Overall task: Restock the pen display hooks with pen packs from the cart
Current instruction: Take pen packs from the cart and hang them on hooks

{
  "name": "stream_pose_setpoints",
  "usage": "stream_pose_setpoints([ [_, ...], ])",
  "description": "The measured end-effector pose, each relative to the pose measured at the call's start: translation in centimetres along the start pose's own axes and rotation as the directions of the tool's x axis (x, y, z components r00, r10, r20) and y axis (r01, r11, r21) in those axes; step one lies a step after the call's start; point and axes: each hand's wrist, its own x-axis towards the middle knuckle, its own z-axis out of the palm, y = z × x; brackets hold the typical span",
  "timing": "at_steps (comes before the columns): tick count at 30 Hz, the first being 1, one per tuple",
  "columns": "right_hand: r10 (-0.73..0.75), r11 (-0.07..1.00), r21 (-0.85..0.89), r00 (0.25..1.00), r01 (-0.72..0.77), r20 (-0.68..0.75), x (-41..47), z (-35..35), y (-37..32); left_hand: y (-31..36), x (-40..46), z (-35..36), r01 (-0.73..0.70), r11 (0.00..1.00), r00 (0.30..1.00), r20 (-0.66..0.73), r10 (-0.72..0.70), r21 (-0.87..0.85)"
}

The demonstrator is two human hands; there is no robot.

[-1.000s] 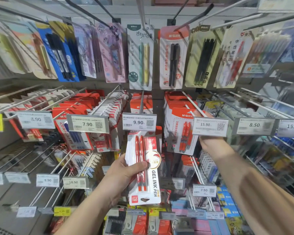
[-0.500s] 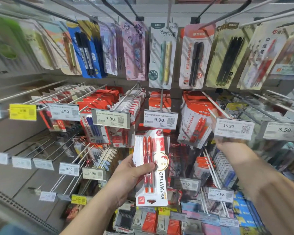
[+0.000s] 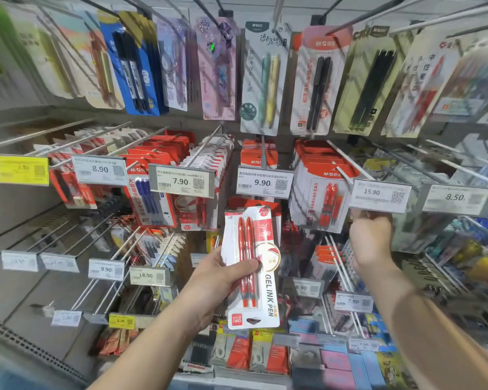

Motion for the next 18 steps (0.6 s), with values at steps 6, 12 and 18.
stream_pose_setpoints([
  [6,0.018,0.995,0.09,0.977,-0.038,0.214,-6.6,-1.7,3.0,-0.4,0.3,0.8,-0.017,1.0,0.999,-0.029,0.017,-0.011],
  [12,0.045,0.996,-0.092,0.812,0.011,0.582,-12.8,-2.7,3.9,-1.0,1.0,2.3,-0.038,0.998,0.998,-0.046,0.036,-0.041],
  [18,0.122,0.953,-0.286,0.731,0.104,0.671,-13.9,-3.1,3.9,-2.0,1.2,3.0,-0.054,0.999,0.996,-0.067,0.053,-0.002],
])
